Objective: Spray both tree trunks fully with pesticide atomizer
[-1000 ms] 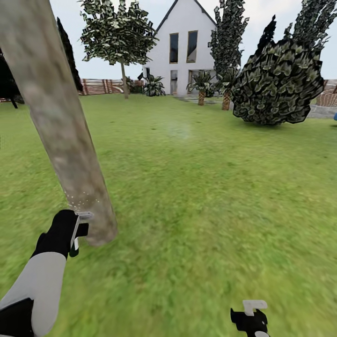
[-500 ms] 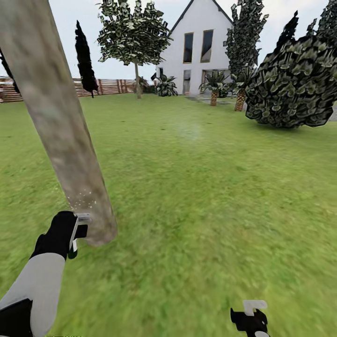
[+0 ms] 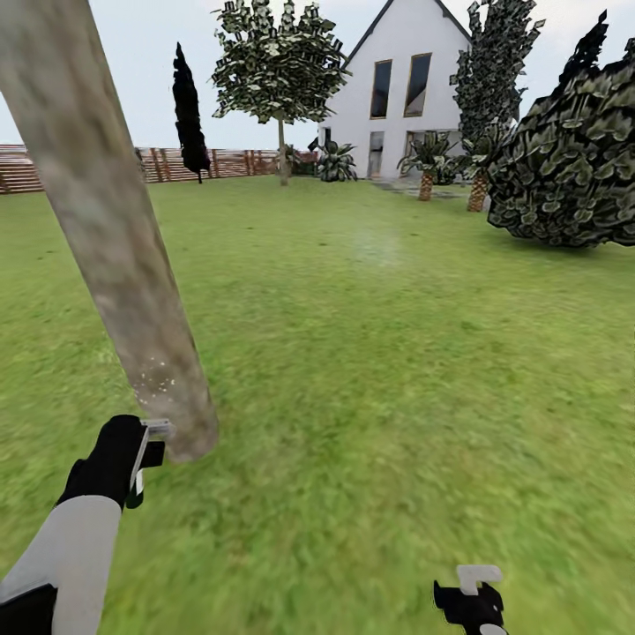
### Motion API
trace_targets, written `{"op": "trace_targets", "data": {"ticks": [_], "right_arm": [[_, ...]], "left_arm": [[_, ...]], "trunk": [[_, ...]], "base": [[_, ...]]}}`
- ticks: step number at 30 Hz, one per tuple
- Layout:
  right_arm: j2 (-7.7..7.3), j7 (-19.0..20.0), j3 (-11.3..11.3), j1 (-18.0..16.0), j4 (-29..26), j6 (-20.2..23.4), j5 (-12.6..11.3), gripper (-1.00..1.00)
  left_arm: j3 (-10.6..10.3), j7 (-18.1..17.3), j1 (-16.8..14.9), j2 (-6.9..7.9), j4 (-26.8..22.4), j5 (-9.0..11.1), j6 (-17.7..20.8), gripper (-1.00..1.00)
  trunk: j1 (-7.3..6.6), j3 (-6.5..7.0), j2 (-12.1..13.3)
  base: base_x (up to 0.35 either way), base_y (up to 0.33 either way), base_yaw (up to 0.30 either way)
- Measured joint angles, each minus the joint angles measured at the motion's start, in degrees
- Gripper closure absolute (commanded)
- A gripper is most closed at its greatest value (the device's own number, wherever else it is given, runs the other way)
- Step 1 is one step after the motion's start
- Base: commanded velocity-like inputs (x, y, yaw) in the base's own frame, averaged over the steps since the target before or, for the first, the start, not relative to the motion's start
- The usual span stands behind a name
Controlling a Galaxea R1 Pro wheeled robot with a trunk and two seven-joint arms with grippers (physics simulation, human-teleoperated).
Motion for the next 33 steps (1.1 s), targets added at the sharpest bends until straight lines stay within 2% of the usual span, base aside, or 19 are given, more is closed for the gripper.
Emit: {"op": "trace_targets", "data": {"ticks": [4, 15, 29, 33], "right_arm": [[0.01, -0.06, 0.0, -0.01, 0.01, 0.0, 0.0, -1.0], [0.01, -0.06, 0.0, -0.02, 0.02, -0.01, 0.0, -1.0], [-0.03, -0.08, 0.0, 0.0, 0.0, 0.0, 0.0, -1.0], [-0.02, -0.07, 0.0, -0.01, 0.02, 0.0, 0.0, -1.0]], "left_arm": [[0.24, -0.08, 1.63, 0.31, -0.05, 0.1, -0.07, 1.0], [-0.33, 0.08, 1.74, -0.2, -0.23, 0.01, 0.02, 1.0], [-0.38, -0.01, 1.23, -0.37, -0.83, -0.13, 0.0, 1.0], [-0.54, 0.0, 1.25, -0.18, -0.85, -0.27, 0.01, 1.0]], "trunk": [[0.0, 0.0, 0.0], [0.0, 0.0, 0.0], [0.0, 0.0, 0.0], [0.0, 0.0, 0.0]], "base": [[0.088, -0.268, 0.149], [0.091, -0.268, 0.266], [0.111, -0.268, 0.014], [0.111, -0.268, 0.167]]}}
